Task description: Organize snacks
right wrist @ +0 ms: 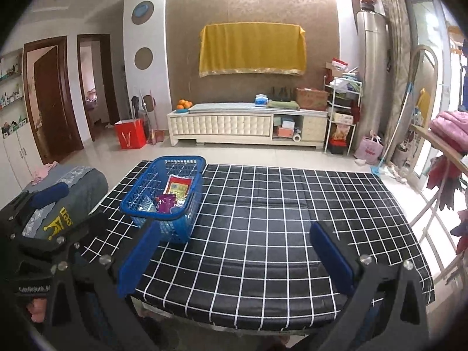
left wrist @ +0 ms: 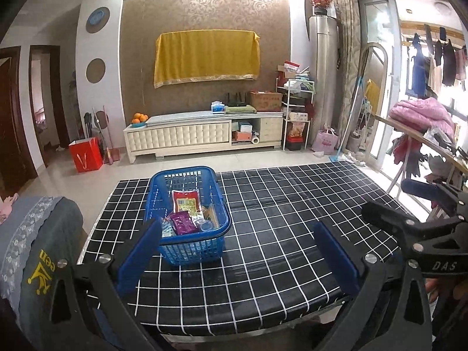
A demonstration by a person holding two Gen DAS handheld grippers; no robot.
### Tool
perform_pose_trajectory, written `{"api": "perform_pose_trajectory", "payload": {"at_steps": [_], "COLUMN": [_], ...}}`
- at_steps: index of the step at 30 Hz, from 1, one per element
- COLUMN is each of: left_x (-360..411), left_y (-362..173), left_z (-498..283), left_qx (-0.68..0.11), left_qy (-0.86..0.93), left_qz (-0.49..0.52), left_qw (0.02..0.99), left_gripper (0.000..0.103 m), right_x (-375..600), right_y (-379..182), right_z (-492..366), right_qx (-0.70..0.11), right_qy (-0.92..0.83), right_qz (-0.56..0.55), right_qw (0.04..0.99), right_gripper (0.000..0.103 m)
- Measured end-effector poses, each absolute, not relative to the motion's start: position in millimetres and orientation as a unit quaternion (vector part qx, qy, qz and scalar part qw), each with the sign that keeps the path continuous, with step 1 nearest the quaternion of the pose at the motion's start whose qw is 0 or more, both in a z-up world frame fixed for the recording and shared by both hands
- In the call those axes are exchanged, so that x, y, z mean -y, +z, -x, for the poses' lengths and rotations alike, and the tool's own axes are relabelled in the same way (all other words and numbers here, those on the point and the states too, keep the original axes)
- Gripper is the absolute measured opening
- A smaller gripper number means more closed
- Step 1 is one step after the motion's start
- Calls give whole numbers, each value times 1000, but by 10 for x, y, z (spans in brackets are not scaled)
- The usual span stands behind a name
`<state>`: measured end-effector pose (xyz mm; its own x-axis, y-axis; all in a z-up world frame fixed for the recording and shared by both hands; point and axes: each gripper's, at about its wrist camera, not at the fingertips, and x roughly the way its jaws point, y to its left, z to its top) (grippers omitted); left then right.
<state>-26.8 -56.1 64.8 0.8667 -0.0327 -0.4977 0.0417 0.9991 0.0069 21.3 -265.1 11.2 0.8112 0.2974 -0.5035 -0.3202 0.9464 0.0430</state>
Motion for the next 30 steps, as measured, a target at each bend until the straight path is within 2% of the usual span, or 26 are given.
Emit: {"api": "perform_pose_trajectory", "payload": {"at_steps": [30], "left_x": [529], "left_y": [635], "left_z": [387], "left_qx": [-264], "left_qy": [-12], "left_qz": [6], "left_qw": [964], "left_gripper": [103], "right_x": [2683], "right_y": [91], "right_z": [-83], "right_qx": [-261], "right_qy": [169], "right_qz": [18], "right_qw": [950], "right_gripper": [103]}}
